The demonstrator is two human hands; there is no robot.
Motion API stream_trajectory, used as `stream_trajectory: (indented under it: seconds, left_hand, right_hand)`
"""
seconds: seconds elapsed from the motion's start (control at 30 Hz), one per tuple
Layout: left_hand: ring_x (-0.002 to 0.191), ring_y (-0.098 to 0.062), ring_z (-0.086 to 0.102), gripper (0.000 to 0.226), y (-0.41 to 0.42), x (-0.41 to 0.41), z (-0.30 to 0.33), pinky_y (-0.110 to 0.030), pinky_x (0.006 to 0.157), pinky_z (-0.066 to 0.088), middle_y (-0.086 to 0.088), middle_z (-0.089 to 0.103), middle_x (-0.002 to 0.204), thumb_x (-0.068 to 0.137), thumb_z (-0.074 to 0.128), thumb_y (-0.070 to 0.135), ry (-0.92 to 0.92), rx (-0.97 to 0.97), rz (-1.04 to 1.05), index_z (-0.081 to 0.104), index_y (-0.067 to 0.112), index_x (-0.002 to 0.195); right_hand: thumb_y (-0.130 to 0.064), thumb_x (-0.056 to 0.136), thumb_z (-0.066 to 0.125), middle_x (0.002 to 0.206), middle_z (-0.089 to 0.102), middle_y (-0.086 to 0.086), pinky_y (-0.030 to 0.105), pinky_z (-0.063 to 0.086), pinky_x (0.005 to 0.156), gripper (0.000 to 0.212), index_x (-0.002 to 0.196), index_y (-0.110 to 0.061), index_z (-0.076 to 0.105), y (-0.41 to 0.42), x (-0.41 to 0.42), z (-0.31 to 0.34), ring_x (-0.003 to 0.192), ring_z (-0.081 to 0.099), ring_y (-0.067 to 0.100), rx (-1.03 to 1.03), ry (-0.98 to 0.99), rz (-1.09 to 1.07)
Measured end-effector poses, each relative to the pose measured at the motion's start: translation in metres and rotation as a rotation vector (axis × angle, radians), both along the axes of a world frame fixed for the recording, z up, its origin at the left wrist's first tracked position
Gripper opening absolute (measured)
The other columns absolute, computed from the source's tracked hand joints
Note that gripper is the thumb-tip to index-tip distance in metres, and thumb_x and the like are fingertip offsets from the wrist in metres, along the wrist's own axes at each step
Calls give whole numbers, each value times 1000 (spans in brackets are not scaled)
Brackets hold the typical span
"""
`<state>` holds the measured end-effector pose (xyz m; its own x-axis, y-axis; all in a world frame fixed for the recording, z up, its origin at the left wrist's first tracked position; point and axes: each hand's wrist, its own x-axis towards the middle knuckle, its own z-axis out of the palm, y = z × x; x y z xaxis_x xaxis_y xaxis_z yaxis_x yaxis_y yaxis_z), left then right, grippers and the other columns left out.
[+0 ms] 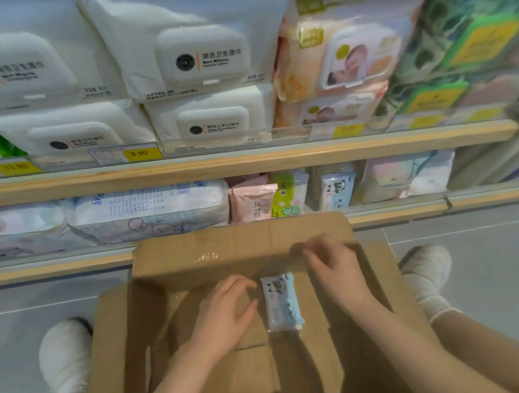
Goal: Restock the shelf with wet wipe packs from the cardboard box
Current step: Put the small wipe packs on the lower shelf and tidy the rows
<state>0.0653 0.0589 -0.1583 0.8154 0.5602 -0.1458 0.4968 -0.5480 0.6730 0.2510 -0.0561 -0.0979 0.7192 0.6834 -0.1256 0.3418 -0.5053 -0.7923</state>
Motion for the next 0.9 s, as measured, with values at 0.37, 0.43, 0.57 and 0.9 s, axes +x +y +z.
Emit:
stream_trajectory:
  seconds: [0.37, 0.43, 0.57, 0.9]
  left_hand:
    - [97, 1, 51, 27, -31, -2, -81, -13, 82, 35, 13, 57, 112, 90, 57, 16, 278, -314, 131, 58, 24, 116]
    - [97, 0, 51, 26, -26, 0, -84, -14, 82, 36, 15, 57, 109, 91, 57, 18, 288, -324, 130, 58, 24, 115]
    - [99, 0, 51, 26, -18, 4, -88, -10, 83, 35, 16, 56, 108, 92, 56, 18, 310, -343, 120, 58, 22, 118]
    - [93, -3, 54, 26, -20, 21, -81, -8, 73, 38, 5, 62, 109, 90, 59, 16, 352, -382, 212, 57, 17, 116]
  right_hand:
    - [-21, 88, 64, 105, 60, 5, 2, 37, 49, 28, 109, -4, 59, -33, -20, -137, 87, 57, 12, -376, 281, -123]
    - [-27, 86, 68, 102, 56, 1, 7, 37, 46, 29, 105, -9, 56, -21, -21, -147, 78, 53, 9, -413, 319, -136]
    - [-29, 78, 74, 100, 56, -1, 18, 32, 49, 33, 99, -16, 52, -6, -24, -162, 76, 54, 12, -501, 337, -120]
    - [-10, 88, 60, 92, 56, -1, 12, 36, 44, 18, 88, -14, 42, -28, -15, -139, 82, 62, 18, -419, 420, -219]
